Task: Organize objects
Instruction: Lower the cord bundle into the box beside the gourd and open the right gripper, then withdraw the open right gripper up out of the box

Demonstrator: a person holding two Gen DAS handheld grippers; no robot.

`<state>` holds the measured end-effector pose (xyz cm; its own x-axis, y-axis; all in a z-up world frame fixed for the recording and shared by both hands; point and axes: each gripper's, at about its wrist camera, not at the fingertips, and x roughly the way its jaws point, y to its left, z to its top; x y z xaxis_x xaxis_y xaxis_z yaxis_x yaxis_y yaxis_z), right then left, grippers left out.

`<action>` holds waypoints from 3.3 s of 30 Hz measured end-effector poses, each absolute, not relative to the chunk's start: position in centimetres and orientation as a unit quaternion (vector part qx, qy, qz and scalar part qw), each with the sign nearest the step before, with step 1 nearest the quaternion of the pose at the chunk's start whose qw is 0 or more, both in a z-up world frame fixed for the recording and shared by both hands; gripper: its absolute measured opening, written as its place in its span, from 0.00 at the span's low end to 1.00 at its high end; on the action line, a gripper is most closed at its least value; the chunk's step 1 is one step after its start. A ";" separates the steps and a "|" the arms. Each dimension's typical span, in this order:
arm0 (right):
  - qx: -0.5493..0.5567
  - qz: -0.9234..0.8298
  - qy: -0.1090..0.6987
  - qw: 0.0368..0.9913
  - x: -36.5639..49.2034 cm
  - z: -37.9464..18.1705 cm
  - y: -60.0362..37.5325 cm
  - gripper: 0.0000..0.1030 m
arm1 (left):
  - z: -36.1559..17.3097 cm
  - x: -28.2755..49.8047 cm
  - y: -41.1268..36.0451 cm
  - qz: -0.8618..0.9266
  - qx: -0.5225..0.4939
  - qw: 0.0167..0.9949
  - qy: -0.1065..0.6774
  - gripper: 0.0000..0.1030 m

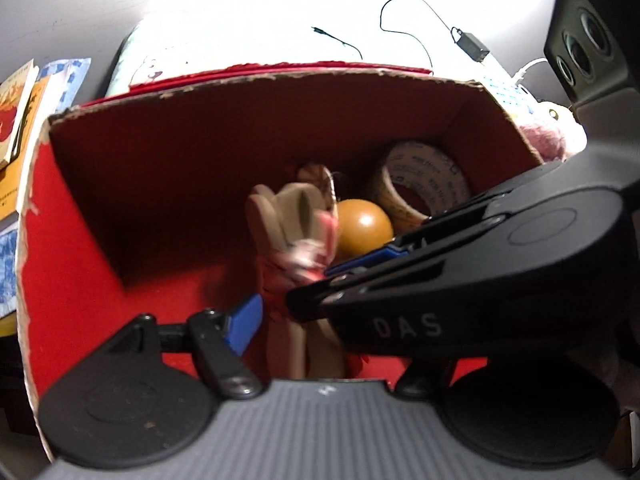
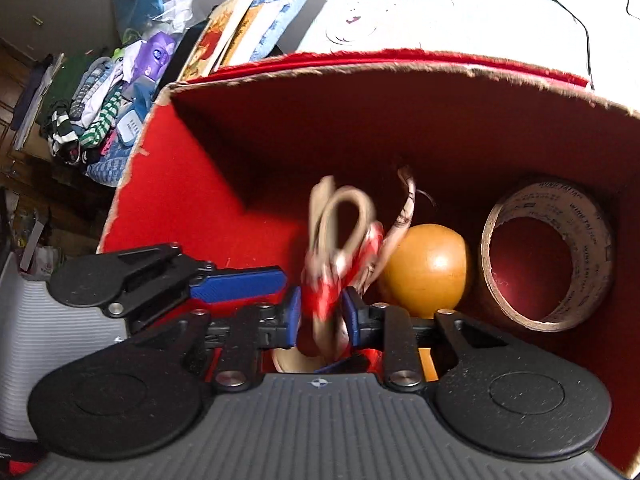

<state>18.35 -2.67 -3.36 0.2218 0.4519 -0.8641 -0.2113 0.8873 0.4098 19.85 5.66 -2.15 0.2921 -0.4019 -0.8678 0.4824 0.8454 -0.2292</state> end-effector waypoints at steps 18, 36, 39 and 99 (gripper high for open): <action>0.204 0.202 0.534 0.795 16.8 -3.8 -5.7 0.24 | -2.5 20.0 5.4 -0.276 0.047 0.802 0.528 0.83; 0.207 0.275 0.576 0.741 19.5 -4.3 -0.9 0.26 | -1.0 18.6 7.2 -0.246 0.088 0.834 0.486 0.82; 0.219 0.266 0.590 0.730 19.5 -5.0 -1.1 0.28 | -1.1 18.8 6.9 -0.239 0.093 0.835 0.487 0.82; 0.237 0.232 0.335 0.882 3.0 1.7 -4.9 0.30 | 4.5 10.2 8.8 -0.101 0.105 0.891 0.430 0.89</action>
<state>2.99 -4.93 1.75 0.6688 0.5675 -0.4803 -0.2498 0.7800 0.5738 10.16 8.85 4.46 0.6097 -0.0885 -0.7877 0.2699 0.9575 0.1013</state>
